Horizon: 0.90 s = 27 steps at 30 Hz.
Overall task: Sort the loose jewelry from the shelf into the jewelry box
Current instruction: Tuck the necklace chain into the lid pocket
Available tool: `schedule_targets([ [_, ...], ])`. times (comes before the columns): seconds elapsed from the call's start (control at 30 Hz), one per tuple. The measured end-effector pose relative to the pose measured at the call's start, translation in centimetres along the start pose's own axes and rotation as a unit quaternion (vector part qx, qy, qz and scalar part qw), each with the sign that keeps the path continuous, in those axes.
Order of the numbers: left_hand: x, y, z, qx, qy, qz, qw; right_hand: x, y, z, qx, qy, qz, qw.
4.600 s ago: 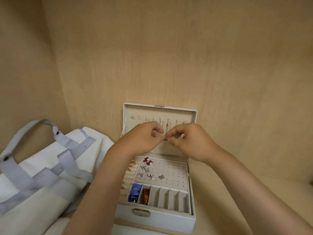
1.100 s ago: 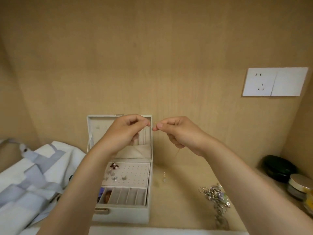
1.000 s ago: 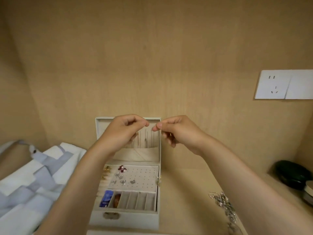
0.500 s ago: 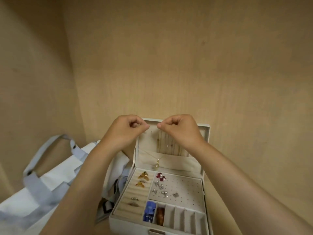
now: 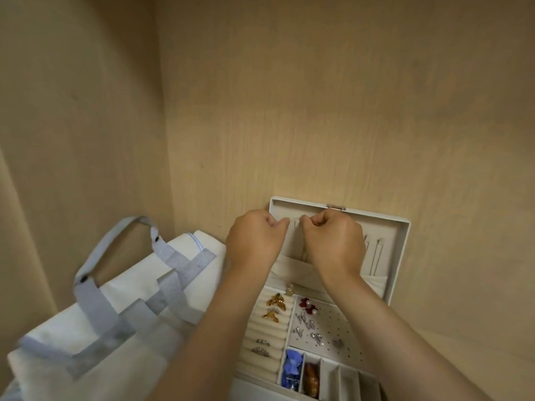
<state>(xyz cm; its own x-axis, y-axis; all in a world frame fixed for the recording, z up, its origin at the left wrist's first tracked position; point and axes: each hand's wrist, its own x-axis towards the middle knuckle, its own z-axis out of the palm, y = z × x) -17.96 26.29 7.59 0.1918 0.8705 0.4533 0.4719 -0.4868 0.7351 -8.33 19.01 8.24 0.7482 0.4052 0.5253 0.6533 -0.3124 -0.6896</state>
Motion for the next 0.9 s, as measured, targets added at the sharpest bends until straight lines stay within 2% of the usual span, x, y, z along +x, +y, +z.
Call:
schedule_targets([
  [0.17, -0.5, 0.0, 0.5, 0.026, 0.01, -0.009, 1.0, -0.3, -0.2, 0.1, -0.02, 0.001, -0.004, 1.0],
  [0.33, -1.6, -1.0, 0.3, 0.021, -0.032, -0.006, 0.999, -0.7, 0.0, -0.1, -0.045, -0.011, -0.028, 0.999],
  [0.43, -2.0, -1.7, 0.0, -0.026, -0.054, -0.004, 0.998, -1.3, 0.3, -0.2, -0.018, -0.014, -0.038, 0.999],
  [0.5, -2.1, -2.0, -0.2, -0.087, -0.101, -0.015, 0.991, -1.8, 0.6, -0.3, 0.003, -0.034, -0.045, 0.998],
  [0.6, -2.4, -2.0, -0.6, -0.155, -0.17, -0.03, 0.973, -2.9, 1.2, -0.6, 0.052, -0.075, -0.054, 0.994],
  [0.7, -2.9, -2.0, -1.0, -0.192, -0.215, -0.031, 0.957, -3.8, 1.6, -0.9, 0.097, -0.144, 0.009, 0.985],
  [0.8, -3.1, -1.7, -1.5, -0.215, -0.236, -0.024, 0.947, -4.2, 1.9, -1.2, 0.132, -0.253, 0.081, 0.955],
  [0.9, -3.1, -1.4, -2.0, -0.192, -0.245, 0.005, 0.95, -4.6, 1.5, -1.9, 0.193, -0.351, 0.105, 0.91],
])
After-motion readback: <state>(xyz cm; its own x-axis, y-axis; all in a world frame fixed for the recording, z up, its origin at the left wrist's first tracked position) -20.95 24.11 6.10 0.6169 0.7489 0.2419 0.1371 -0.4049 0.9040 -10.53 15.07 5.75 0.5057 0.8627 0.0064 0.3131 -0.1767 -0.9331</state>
